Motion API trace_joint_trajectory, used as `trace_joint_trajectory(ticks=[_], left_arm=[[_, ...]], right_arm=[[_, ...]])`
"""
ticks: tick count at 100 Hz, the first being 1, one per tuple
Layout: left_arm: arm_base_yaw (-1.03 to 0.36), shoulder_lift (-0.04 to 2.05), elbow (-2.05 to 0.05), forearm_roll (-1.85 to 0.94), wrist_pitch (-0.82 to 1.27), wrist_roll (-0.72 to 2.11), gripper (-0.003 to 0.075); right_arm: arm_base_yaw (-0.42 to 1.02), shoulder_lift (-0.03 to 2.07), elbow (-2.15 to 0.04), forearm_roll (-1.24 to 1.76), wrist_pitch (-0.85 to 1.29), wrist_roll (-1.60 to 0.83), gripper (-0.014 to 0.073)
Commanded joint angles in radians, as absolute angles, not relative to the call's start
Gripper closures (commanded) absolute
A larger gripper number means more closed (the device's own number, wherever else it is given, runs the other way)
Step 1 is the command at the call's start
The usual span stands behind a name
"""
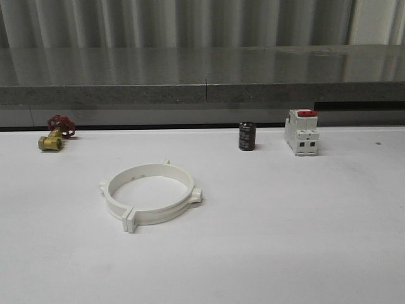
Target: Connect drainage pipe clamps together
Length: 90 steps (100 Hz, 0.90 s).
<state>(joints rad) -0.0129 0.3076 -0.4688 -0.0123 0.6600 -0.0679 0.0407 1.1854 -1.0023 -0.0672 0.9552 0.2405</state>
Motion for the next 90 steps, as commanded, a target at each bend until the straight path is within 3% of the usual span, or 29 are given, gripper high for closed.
trace_joint_trajectory(ticks=[1,90], left_arm=[[-0.012,0.315,-0.495,-0.018,0.576,-0.068,0.0741],[-0.012,0.315,-0.495,-0.018,0.576,-0.068,0.0741]], right_arm=[[0.034,1.093,-0.966,-0.120,0.832,0.243,0.0659],[0.034,0.395,-0.366,-0.218,0.147,0.243,0.0659]])
